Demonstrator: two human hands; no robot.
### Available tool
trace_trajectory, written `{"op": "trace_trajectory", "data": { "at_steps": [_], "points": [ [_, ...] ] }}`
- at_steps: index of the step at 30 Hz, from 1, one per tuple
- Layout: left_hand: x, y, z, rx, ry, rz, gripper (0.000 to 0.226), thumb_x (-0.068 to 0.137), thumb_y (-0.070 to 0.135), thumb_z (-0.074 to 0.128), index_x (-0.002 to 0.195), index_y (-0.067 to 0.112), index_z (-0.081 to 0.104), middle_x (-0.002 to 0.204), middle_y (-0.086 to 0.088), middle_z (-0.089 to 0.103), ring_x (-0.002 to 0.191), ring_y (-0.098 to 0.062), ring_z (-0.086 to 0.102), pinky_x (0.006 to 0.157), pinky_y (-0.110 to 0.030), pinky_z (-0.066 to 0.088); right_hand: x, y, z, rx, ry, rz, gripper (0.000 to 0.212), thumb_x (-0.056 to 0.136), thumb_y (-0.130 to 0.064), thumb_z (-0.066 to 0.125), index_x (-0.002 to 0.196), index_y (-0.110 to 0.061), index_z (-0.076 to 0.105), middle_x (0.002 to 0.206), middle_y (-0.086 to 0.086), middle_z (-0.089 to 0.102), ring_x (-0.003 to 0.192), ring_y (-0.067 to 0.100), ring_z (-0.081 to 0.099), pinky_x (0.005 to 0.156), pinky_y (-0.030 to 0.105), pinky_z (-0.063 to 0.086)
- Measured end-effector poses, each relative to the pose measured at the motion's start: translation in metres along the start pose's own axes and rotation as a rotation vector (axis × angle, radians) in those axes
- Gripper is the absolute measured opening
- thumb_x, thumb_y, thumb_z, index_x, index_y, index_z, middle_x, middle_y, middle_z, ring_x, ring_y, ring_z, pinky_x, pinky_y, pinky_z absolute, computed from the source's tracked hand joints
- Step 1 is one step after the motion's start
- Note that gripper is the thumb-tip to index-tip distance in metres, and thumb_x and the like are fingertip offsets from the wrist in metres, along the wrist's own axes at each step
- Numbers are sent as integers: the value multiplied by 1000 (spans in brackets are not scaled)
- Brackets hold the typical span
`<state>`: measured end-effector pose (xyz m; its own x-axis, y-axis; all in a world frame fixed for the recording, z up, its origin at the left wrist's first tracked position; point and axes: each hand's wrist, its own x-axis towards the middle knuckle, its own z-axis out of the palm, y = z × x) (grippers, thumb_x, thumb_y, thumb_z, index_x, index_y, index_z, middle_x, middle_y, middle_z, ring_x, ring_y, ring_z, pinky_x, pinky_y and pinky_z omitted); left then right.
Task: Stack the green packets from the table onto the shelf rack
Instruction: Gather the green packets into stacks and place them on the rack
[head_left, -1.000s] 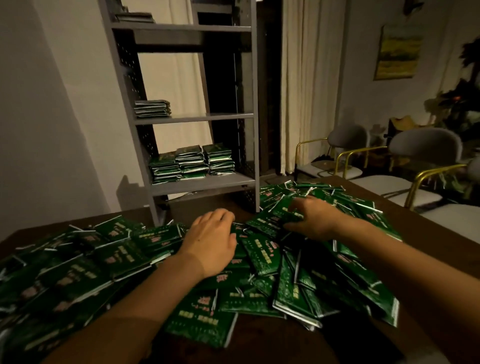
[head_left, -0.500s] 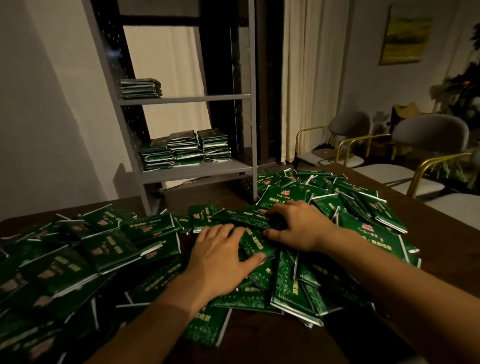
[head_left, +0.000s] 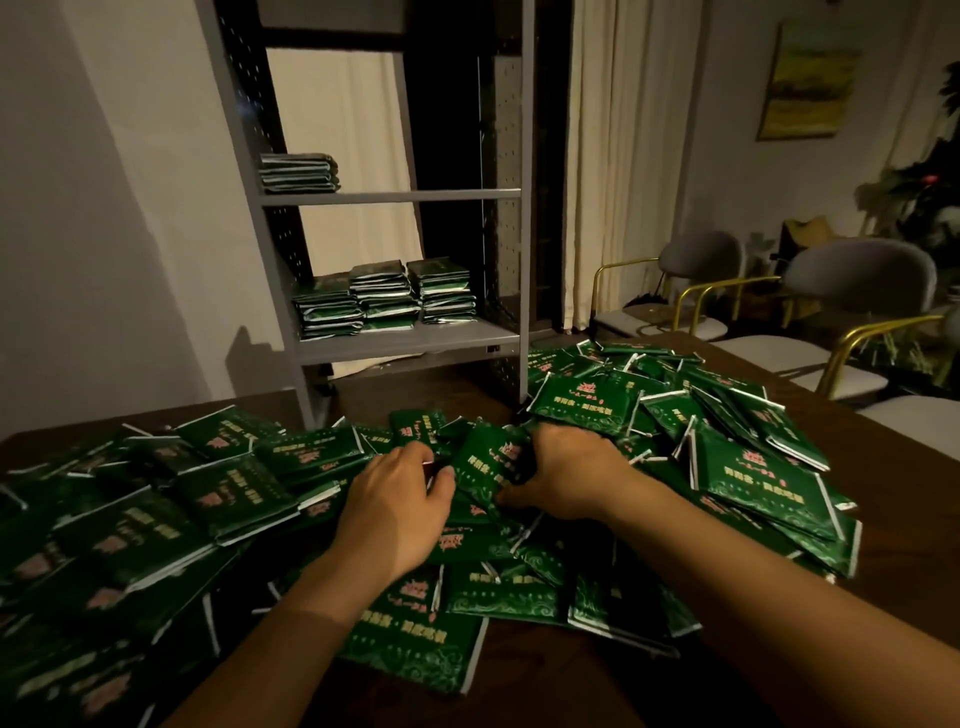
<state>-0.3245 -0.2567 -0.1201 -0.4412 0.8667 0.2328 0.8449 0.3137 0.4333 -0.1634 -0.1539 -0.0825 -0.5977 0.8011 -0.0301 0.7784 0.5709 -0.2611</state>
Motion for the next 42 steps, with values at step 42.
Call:
{"op": "trace_trajectory", "data": {
  "at_steps": [42],
  "points": [
    [19, -48, -37, -944, 335, -326, 32, 96, 8, 65, 125, 14, 54, 115, -4, 67, 84, -14, 70, 89, -45, 60, 2, -17, 33, 170, 395, -613, 17, 91, -33, 70, 106, -26, 72, 101, -18, 61, 98, 0, 57, 89, 27, 52]
  ]
}}
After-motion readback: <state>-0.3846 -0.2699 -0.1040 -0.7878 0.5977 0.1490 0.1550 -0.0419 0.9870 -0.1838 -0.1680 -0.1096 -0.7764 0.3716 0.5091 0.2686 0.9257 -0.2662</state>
